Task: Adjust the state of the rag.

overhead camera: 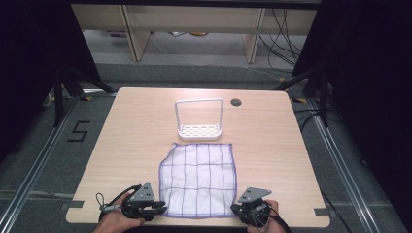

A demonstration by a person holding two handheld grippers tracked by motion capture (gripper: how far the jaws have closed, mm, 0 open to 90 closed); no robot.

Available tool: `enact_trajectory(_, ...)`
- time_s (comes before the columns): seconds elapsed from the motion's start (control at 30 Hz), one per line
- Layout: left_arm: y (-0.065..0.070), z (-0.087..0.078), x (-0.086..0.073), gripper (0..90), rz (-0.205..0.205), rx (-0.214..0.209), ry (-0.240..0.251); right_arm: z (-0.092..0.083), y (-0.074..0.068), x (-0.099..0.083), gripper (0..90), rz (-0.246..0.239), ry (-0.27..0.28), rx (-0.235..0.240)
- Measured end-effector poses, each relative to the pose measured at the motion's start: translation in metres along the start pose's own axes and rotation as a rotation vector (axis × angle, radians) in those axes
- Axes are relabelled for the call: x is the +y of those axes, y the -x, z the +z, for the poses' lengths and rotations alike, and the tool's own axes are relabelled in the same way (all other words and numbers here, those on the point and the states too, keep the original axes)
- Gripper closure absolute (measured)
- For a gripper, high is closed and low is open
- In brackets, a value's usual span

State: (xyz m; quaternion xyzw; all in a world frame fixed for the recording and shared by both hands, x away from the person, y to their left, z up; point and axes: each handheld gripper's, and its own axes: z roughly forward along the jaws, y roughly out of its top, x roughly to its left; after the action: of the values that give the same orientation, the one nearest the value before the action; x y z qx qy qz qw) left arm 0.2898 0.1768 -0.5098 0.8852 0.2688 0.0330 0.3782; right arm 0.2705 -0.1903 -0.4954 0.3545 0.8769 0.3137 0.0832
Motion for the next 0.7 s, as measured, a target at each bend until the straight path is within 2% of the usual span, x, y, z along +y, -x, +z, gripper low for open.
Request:
enact_trajectory(0.07, -0.005, -0.003, 0.002, 59.8, -0.036, 0.024, 0.028, -0.001, 0.002, 0.002, 69.9, 0.014, 0.008, 0.004)
enact_trajectory(0.1, -0.006, -0.005, 0.003, 51.9, -0.062, 0.030, 0.043, -0.002, 0.004, 0.004, 64.2, 0.024, 0.041, -0.009)
enact_trajectory(0.17, -0.017, -0.009, 0.008, 48.8, -0.077, 0.071, 0.081, -0.007, 0.009, 0.010, 58.9, 0.044, 0.059, -0.027)
enact_trajectory(0.2, -0.022, -0.012, 0.010, 47.2, -0.071, 0.086, 0.077, -0.012, 0.014, 0.016, 57.2, 0.063, 0.068, -0.043)
enact_trajectory(0.23, -0.025, -0.012, 0.013, 45.7, -0.092, 0.099, 0.099, -0.012, 0.018, 0.019, 56.7, 0.063, 0.076, -0.052)
enact_trajectory(0.3, -0.038, -0.014, 0.021, 43.8, -0.110, 0.134, 0.108, -0.012, 0.031, 0.028, 55.3, 0.069, 0.093, -0.057)
enact_trajectory(0.33, -0.043, -0.014, 0.025, 42.7, -0.124, 0.149, 0.130, -0.012, 0.037, 0.033, 54.2, 0.091, 0.099, -0.058)
enact_trajectory(0.37, -0.051, -0.015, 0.030, 41.6, -0.111, 0.165, 0.121, -0.010, 0.044, 0.038, 54.0, 0.090, 0.099, -0.060)
enact_trajectory(0.4, -0.058, -0.014, 0.036, 41.0, -0.120, 0.171, 0.121, -0.008, 0.051, 0.044, 53.9, 0.080, 0.108, -0.061)
enact_trajectory(0.47, -0.070, -0.011, 0.046, 39.7, -0.127, 0.205, 0.139, -0.003, 0.064, 0.054, 53.3, 0.087, 0.103, -0.069)
enact_trajectory(0.5, -0.072, -0.011, 0.049, 38.6, -0.127, 0.216, 0.136, -0.001, 0.072, 0.061, 53.2, 0.096, 0.099, -0.070)
enact_trajectory(0.53, -0.081, -0.007, 0.056, 38.0, -0.124, 0.230, 0.127, 0.001, 0.074, 0.064, 52.7, 0.104, 0.112, -0.077)
enact_trajectory(0.57, -0.086, -0.005, 0.061, 37.2, -0.126, 0.249, 0.132, 0.005, 0.085, 0.072, 52.4, 0.087, 0.092, -0.085)
enact_trajectory(0.6, -0.090, -0.003, 0.064, 36.5, -0.131, 0.260, 0.134, 0.009, 0.091, 0.077, 52.3, 0.088, 0.108, -0.102)
enact_trajectory(0.63, -0.094, 0.000, 0.067, 35.9, -0.141, 0.260, 0.139, 0.010, 0.094, 0.081, 52.2, 0.105, 0.099, -0.096)
enact_trajectory(0.7, -0.105, 0.007, 0.075, 34.8, -0.153, 0.271, 0.128, 0.015, 0.108, 0.093, 52.2, 0.093, 0.106, -0.112)
